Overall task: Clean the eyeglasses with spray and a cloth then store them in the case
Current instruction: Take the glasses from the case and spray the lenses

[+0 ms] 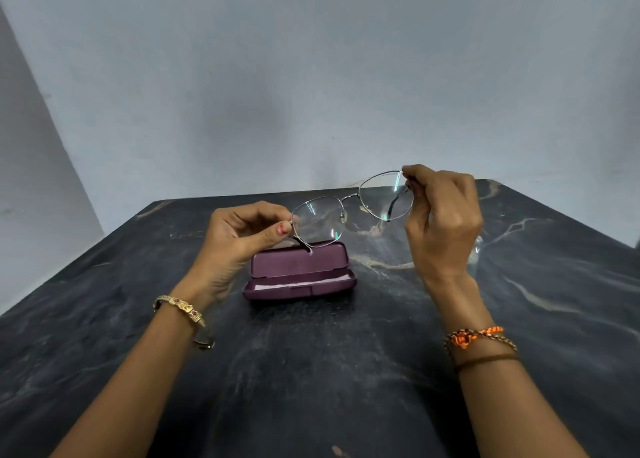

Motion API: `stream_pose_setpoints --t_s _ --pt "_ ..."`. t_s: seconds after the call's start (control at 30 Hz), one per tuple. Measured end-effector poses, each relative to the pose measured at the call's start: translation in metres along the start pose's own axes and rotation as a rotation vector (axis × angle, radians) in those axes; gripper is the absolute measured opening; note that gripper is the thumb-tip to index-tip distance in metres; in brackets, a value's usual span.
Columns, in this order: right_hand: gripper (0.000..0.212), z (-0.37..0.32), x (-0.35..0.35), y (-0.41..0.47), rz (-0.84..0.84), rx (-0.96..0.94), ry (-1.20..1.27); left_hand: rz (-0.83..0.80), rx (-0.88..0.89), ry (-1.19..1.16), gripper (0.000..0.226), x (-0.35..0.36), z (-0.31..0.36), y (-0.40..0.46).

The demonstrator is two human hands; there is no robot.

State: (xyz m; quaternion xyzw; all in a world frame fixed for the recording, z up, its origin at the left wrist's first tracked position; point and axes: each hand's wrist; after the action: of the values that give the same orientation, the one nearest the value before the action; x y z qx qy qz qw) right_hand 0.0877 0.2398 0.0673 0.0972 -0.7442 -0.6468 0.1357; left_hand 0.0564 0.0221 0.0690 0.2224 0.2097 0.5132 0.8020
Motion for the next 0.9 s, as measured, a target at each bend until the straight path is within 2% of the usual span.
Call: stream_pose_setpoints --t_s 0.1,0.13,0.23,0.4,0.5,0.6,0.77,0.9 --pt "0.011 0.0 -0.001 0.004 0.001 0.021 -0.003 0.007 -0.089 -0.035 0.04 0.002 -0.002 0.007" --pt "0.012 0.0 0.0 0.005 -0.006 0.051 0.008 0.016 -0.113 -0.04 0.039 0.003 -0.003 0.01" --pt "0.017 0.001 0.001 0.013 -0.031 0.16 0.067 0.041 -0.138 -0.088 0.01 0.011 -0.007 0.019" --pt "0.016 0.016 -0.004 0.034 -0.048 0.334 0.178 -0.018 -0.126 -0.097 0.014 0.035 -0.005 0.031" --pt "0.015 0.029 -0.008 0.036 -0.073 0.405 0.203 0.0 -0.096 -0.068 0.013 0.049 -0.008 0.037" --pt "0.016 0.044 -0.015 0.028 -0.123 0.339 0.156 0.014 -0.081 -0.032 0.006 0.058 -0.014 0.044" --pt "0.012 0.062 -0.018 0.017 -0.129 0.059 -0.122 -0.035 -0.048 0.104 0.018 0.052 -0.011 0.059" --pt "0.012 0.064 -0.021 0.017 -0.14 0.049 -0.118 -0.031 -0.04 0.082 0.016 0.05 -0.01 0.063"
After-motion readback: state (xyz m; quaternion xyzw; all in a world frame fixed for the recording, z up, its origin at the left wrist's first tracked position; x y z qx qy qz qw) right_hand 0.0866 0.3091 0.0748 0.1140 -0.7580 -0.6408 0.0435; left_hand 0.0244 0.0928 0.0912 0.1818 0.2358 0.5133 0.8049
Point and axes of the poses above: each hand's wrist, its own y-axis towards the middle knuckle, its own x-axis out of the palm, z = x × y, and after that the axes turned 3 degrees about y, right-handed
